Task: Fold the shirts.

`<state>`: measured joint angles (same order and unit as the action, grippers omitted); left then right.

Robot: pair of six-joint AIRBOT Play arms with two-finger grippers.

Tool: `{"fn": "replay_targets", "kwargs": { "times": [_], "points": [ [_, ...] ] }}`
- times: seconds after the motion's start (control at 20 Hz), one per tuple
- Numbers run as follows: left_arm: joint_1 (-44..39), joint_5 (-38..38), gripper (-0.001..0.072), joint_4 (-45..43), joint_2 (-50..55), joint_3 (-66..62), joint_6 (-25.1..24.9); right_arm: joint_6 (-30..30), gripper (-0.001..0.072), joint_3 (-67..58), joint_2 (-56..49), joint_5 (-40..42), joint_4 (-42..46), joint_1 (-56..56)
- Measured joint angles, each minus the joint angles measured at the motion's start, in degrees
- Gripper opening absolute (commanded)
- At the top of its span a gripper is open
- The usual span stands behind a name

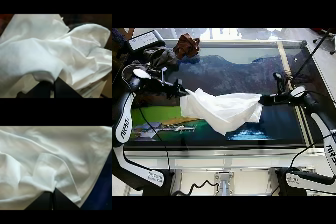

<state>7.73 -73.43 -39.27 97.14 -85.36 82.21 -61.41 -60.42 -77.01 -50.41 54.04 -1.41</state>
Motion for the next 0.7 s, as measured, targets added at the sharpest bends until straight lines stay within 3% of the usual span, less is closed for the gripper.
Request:
{"fn": "replay_targets", "kwargs": {
  "times": [0.2,0.45,0.6,0.7],
  "points": [
    [0.00,3.13,0.0013,9.73,-0.79,-13.79,-1.01,-0.07,0.0021,-16.09,0.00,-0.22,2.58,-2.08],
    [1.05,7.54,0.0013,15.17,-2.01,-36.13,4.98,-0.33,0.0021,-39.10,0.04,-4.76,3.45,-7.28],
    [2.14,1.79,0.0014,15.06,-4.42,-36.46,6.36,-1.49,0.0022,-48.57,0.92,-10.12,3.67,-10.27],
    [2.34,-4.81,0.0014,9.42,-6.03,-33.40,6.58,-3.65,0.0021,-51.28,1.51,-14.71,3.65,-11.65]
  ]
}}
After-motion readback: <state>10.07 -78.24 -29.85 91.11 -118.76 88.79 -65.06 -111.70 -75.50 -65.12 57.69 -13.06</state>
